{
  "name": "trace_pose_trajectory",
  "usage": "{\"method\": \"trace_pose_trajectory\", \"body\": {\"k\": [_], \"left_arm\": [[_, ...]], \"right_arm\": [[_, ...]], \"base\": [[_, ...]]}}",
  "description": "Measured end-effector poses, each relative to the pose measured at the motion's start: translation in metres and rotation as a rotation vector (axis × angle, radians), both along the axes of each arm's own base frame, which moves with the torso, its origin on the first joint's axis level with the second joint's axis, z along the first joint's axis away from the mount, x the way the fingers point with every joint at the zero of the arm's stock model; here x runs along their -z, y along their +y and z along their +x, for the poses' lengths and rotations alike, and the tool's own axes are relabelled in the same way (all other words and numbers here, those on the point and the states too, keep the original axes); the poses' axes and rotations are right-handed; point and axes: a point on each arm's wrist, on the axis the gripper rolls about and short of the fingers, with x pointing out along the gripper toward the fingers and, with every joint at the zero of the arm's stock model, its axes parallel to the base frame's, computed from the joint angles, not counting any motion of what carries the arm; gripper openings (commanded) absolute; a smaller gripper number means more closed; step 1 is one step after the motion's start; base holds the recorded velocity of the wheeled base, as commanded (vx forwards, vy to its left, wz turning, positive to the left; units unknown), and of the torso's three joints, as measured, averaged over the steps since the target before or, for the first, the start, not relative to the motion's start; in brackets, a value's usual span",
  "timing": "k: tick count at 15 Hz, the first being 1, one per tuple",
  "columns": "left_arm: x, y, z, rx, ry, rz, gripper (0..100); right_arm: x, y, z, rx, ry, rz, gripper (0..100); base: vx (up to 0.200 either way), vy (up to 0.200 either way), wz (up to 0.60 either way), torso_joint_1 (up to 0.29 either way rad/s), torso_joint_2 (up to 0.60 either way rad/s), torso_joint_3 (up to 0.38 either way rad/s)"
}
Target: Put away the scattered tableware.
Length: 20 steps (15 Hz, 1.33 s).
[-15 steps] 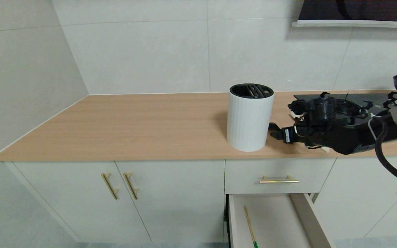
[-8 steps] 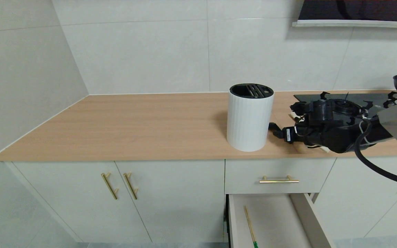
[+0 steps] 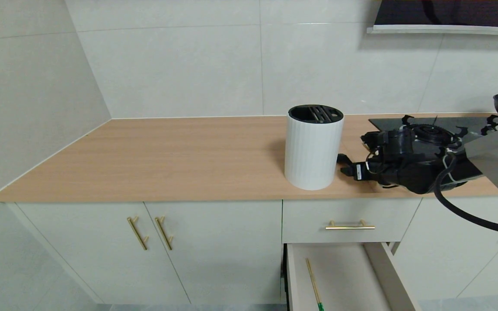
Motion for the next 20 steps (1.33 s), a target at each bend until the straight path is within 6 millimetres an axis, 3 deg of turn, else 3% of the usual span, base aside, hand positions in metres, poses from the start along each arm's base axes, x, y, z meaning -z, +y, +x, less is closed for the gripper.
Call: {"method": "trace_pose_trajectory", "body": {"k": [3, 4, 20], "left_arm": [[0.0, 0.0, 0.0, 0.0, 0.0, 0.0, 100], [0.0, 0.0, 0.0, 0.0, 0.0, 0.0, 100], [0.0, 0.0, 0.0, 0.0, 0.0, 0.0, 100]], "right_arm": [[0.0017, 0.0004, 0.0, -0.001, 0.004, -0.001, 100], [0.0026, 0.0008, 0.0002, -0.001, 0.006, -0.002, 0], [-0.0017, 0.0001, -0.0024, 0.03, 0.002, -0.012, 0]], "base": [[0.0, 0.0, 0.0, 0.0, 0.0, 0.0], [0.0, 0.0, 0.0, 0.0, 0.0, 0.0], [0.0, 0.0, 0.0, 0.0, 0.0, 0.0]]}}
